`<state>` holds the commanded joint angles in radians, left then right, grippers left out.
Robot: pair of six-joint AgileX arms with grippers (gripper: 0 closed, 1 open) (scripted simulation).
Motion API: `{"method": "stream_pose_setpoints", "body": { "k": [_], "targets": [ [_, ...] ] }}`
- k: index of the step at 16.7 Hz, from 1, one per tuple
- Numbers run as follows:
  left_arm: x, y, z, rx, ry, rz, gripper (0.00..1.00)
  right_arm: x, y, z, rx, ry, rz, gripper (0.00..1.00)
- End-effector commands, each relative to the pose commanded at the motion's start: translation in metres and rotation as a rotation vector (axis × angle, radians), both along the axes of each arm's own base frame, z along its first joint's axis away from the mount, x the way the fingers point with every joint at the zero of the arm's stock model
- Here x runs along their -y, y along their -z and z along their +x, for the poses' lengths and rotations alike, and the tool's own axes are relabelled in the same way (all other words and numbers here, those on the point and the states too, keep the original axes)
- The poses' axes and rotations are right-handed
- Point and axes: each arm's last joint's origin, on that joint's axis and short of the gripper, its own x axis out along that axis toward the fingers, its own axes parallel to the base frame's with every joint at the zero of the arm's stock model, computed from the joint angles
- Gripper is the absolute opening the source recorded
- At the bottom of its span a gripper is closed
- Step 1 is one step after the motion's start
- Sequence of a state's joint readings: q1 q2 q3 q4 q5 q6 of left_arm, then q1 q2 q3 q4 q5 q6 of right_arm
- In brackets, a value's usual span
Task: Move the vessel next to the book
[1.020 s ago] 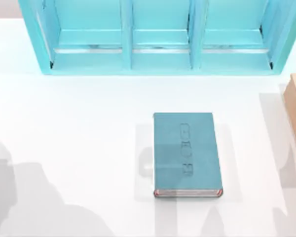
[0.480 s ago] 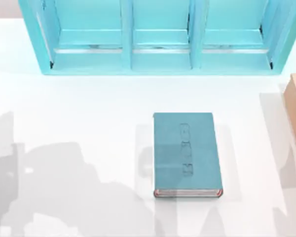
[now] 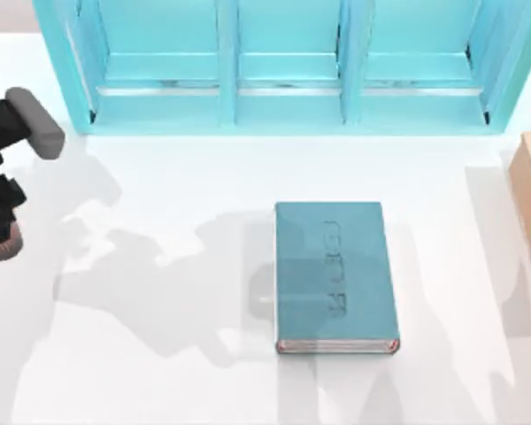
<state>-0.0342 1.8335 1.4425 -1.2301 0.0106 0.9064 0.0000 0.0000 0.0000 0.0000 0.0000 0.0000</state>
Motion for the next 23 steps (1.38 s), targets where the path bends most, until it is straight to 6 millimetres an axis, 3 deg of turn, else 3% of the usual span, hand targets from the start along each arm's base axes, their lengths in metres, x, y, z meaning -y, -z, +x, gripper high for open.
{"method": "stream_pose_setpoints", "body": {
  "k": [5,9,12,16,23],
  "targets": [
    [0.085,-0.009,0.004,-0.017,-0.387,0.024,0.00,0.000,0.000,0.000,0.000,0.000,0.000,1.00],
    [0.148,-0.021,-0.009,0.000,-0.671,0.027,0.00,0.000,0.000,0.000,0.000,0.000,0.000,1.00],
    [0.183,-0.031,-0.024,0.021,-0.811,0.011,0.00,0.000,0.000,0.000,0.000,0.000,0.000,1.00],
    [0.210,-0.041,-0.039,0.038,-0.905,-0.012,0.00,0.000,0.000,0.000,0.000,0.000,0.000,1.00],
    [0.212,-0.041,-0.040,0.039,-0.920,-0.014,0.00,0.000,0.000,0.000,0.000,0.000,0.000,1.00]
  ]
}}
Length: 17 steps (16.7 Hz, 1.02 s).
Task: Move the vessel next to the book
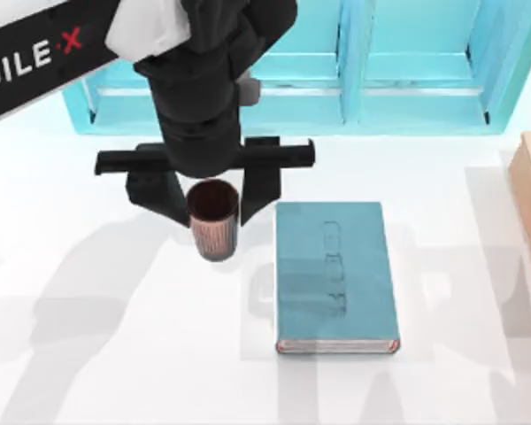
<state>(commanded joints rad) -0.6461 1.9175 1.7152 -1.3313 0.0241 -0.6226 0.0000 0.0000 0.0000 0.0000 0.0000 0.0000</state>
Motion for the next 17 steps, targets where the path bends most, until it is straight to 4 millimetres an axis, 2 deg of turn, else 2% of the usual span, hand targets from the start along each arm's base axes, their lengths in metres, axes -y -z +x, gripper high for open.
{"method": "stream_pose_setpoints", "body": {
  "k": [2,8,13,17],
  "targets": [
    [0.000,0.010,0.000,-0.001,-0.001,0.001,0.00,0.000,0.000,0.000,0.000,0.000,0.000,1.00],
    [0.003,0.058,0.000,0.006,0.002,-0.004,0.00,0.000,0.000,0.000,0.000,0.000,0.000,1.00],
    [0.003,0.063,0.000,0.003,0.002,-0.002,0.00,0.000,0.000,0.000,0.000,0.000,0.000,1.00],
    [0.003,0.063,0.000,0.003,0.002,-0.002,0.30,0.000,0.000,0.000,0.000,0.000,0.000,1.00]
  ]
}}
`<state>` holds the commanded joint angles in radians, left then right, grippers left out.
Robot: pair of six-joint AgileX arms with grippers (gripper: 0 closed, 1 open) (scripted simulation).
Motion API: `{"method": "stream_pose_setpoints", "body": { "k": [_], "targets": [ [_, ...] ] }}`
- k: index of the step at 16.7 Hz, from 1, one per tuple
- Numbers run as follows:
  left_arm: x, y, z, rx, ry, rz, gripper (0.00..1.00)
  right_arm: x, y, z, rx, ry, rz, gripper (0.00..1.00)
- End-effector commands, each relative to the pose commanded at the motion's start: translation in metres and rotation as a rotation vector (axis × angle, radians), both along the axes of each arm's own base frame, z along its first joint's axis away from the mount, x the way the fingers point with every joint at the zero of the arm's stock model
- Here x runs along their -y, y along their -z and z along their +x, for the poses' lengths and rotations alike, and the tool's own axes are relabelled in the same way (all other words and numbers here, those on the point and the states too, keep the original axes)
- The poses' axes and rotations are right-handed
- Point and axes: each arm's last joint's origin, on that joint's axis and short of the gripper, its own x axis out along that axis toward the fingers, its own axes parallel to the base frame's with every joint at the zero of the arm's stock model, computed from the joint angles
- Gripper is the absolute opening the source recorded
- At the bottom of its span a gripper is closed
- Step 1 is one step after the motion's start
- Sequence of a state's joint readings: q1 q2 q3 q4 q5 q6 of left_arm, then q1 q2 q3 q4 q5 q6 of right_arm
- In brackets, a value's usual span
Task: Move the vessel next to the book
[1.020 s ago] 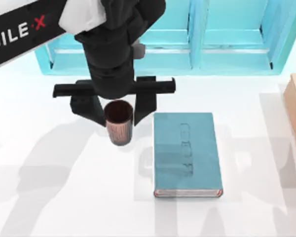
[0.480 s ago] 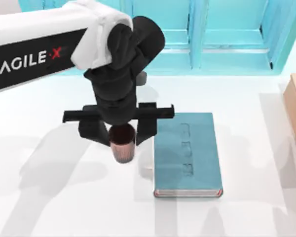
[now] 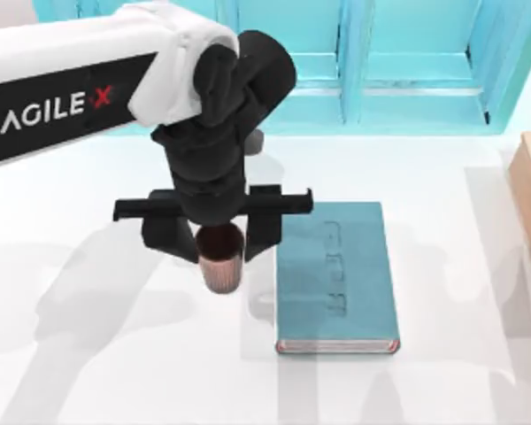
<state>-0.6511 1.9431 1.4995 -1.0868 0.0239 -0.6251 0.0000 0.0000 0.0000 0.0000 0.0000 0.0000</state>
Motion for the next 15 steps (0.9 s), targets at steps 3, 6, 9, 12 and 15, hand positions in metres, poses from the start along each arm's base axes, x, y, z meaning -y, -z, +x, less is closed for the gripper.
{"method": "stream_pose_setpoints", "body": {
  "k": [3,6,9,12,15],
  "targets": [
    [0.0000,0.0000,0.0000,0.000,0.000,0.000,0.53,0.0000,0.0000,0.0000,0.000,0.000,0.000,1.00],
    [0.0000,0.0000,0.0000,0.000,0.000,0.000,0.75,0.0000,0.0000,0.0000,0.000,0.000,0.000,1.00],
    [0.0000,0.0000,0.0000,0.000,0.000,0.000,0.98,0.0000,0.0000,0.0000,0.000,0.000,0.000,1.00],
    [0.0000,0.0000,0.0000,0.000,0.000,0.000,1.00,0.0000,0.0000,0.0000,0.000,0.000,0.000,1.00],
    [0.0000,0.0000,0.0000,0.000,0.000,0.000,1.00,0.0000,0.0000,0.0000,0.000,0.000,0.000,1.00]
  ]
}}
